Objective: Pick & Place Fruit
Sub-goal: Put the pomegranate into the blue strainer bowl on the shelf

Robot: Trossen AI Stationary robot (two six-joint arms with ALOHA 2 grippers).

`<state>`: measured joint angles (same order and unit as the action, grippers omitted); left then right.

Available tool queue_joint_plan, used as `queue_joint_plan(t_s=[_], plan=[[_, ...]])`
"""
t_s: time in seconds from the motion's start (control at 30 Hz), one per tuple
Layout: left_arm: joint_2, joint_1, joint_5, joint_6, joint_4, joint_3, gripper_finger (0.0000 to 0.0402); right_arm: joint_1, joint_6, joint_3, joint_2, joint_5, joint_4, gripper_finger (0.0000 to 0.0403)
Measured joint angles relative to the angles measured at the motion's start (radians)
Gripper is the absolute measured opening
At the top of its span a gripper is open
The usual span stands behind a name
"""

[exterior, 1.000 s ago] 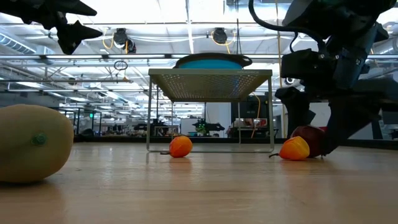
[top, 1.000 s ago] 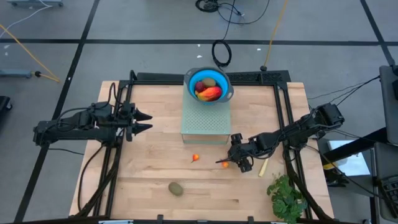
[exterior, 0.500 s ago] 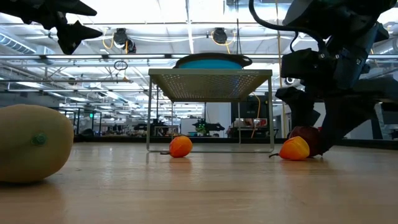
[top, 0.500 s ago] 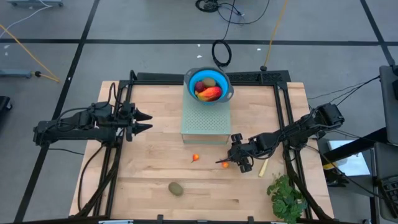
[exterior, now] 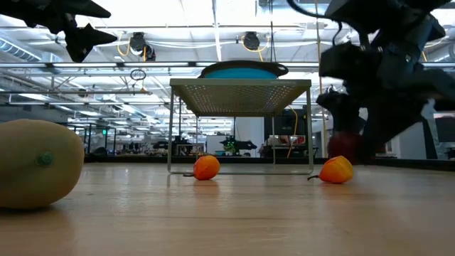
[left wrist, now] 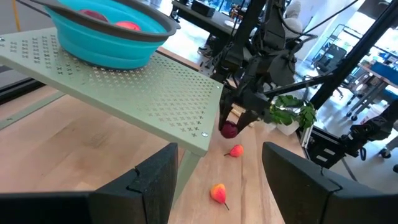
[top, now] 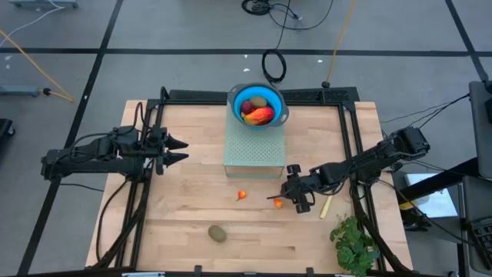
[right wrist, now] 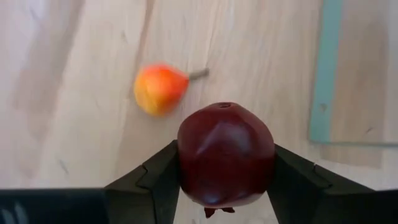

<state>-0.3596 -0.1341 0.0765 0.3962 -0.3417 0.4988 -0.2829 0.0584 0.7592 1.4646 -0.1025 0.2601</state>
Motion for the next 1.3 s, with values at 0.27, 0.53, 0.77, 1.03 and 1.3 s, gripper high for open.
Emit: queue_joint_plan(t_s=[0.27, 0.53, 0.77, 1.03, 1.3], plan=[[0.000, 0.000, -0.052, -0.009, 0.001, 0.000, 0.0235, 0.000, 0.121, 0.001, -0.113, -0.001, 0.000, 0.0191], [0.000, 0.000, -0.053, -0.024, 0.001, 0.000, 0.0234, 0.000, 0.247, 0.002, -0.176, -0.001, -0.001, 0.0186], [0.000, 0.000, -0.053, -0.025, 0.002, 0.000, 0.0234, 0.000, 0.247, 0.002, -0.181, -0.001, -0.007, 0.0188], [0.000, 0.000, -0.055, -0.040, 0.002, 0.000, 0.0235, 0.000, 0.266, 0.002, -0.181, -0.001, -0.008, 0.0188], [0.000, 0.000, -0.062, -0.052, 0.002, 0.000, 0.0235, 0.000, 0.271, 0.002, -0.181, -0.001, -0.009, 0.0187]])
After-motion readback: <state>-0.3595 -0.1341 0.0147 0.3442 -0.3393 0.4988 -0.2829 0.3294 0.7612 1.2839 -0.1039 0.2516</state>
